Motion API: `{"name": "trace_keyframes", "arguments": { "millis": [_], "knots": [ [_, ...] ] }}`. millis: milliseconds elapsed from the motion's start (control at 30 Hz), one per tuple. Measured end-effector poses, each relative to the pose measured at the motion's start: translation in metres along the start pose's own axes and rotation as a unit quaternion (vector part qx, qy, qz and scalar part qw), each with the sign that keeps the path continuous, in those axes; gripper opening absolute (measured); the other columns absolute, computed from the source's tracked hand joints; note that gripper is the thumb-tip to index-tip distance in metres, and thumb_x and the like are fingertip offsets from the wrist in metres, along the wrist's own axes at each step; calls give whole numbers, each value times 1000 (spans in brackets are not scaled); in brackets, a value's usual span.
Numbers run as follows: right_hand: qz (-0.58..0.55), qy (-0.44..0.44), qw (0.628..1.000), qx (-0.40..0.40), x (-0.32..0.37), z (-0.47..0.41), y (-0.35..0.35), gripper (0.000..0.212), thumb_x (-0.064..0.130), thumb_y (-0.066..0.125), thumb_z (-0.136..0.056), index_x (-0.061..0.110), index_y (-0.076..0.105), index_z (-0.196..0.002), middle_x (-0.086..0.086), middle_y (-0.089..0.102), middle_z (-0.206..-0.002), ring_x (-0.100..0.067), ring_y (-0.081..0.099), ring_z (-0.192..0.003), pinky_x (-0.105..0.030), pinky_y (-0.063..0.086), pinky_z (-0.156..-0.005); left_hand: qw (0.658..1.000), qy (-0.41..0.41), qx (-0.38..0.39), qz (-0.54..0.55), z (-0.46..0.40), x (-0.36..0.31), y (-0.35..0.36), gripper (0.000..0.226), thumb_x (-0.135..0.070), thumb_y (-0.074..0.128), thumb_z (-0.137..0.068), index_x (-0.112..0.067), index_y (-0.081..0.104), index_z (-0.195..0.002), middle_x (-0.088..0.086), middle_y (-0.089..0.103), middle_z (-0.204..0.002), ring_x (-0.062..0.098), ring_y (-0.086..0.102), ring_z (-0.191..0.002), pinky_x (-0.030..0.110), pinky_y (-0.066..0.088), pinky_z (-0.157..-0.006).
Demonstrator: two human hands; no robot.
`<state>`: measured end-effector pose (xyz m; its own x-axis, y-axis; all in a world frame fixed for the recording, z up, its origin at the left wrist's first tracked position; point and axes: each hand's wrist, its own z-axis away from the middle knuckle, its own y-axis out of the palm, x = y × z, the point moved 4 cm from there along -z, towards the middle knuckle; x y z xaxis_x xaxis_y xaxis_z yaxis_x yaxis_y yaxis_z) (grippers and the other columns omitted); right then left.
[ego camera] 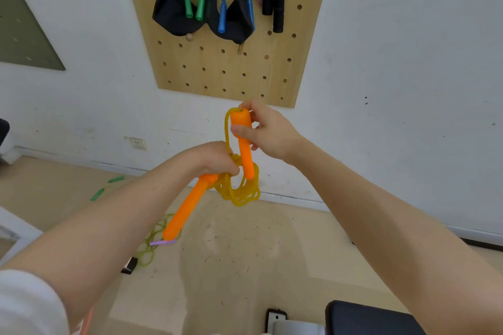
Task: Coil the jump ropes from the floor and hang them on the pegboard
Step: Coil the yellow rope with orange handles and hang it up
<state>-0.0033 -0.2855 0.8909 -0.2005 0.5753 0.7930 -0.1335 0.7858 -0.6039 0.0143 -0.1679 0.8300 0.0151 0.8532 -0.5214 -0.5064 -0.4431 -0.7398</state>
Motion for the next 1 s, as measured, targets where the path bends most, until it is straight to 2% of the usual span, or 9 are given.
{"name": "trace_keyframes", "arguments": {
  "millis": [100,200,300,400,500,600,700,833,1000],
  "knots": [
    [-44,3,999,0,-4,3,5,25,27,59,-90,21,44,-109,-4,60,-98,-25,64,-71,-45,55,-77,984,-5,96,151,0,13,11,26,-20,69,-67,-9,64,-89,13,60,-85,21,55,-75,31,46,-66],
    [-117,-8,993,-19,-6,6,-4,29,18,58,-91,15,44,-115,-11,61,-108,-29,66,-78,-39,56,-73,903,20,141,406,0,23,12,34,-14,62,-70,-7,59,-103,18,64,-102,26,62,-81,32,53,-64],
    [-96,-44,994,-27,-1,8,-11,26,18,60,-90,18,44,-110,-4,60,-102,-23,67,-75,-37,57,-74,862,63,129,486,1,19,6,49,-14,58,-66,-8,53,-115,12,64,-96,20,66,-77,32,55,-61],
    [-28,-83,996,-28,-7,12,-13,29,12,62,-88,15,48,-113,-10,58,-109,-23,62,-83,-36,51,-77,863,87,110,486,6,14,-3,38,-13,60,-67,-9,54,-105,6,68,-83,18,68,-71,31,55,-59],
    [138,-124,982,41,-21,15,3,42,27,57,-83,20,51,-124,-8,25,-147,-11,43,-111,-36,32,-100,884,102,58,453,8,11,-11,30,0,60,-79,-11,59,-107,9,69,-86,23,68,-74,36,56,-64],
    [9,-44,997,62,-18,17,10,67,51,40,-84,32,21,-146,8,-10,-157,-14,5,-143,-43,12,-115,890,95,7,445,8,9,-19,23,6,53,-83,-12,59,-94,11,64,-79,21,66,-65,37,57,-65],
    [-49,-11,998,37,-13,12,2,58,48,33,-97,43,3,-147,11,-19,-156,-20,-13,-144,-52,7,-117,893,100,19,438,12,2,-22,21,7,53,-83,-12,56,-92,14,62,-83,22,65,-69,36,58,-63],
    [-202,75,971,101,-21,8,2,80,26,53,-94,41,-5,-147,4,1,-158,-19,12,-144,-32,22,-110,900,122,23,419,16,-3,-23,25,5,58,-80,-12,58,-99,14,64,-86,25,64,-77,39,56,-71],
    [-62,104,984,129,-27,4,5,90,15,75,-77,29,20,-148,-1,36,-145,-19,39,-130,-26,35,-97,917,142,19,372,21,-7,-23,28,5,66,-73,-16,59,-90,6,61,-74,16,60,-63,23,47,-50]
  ]
}}
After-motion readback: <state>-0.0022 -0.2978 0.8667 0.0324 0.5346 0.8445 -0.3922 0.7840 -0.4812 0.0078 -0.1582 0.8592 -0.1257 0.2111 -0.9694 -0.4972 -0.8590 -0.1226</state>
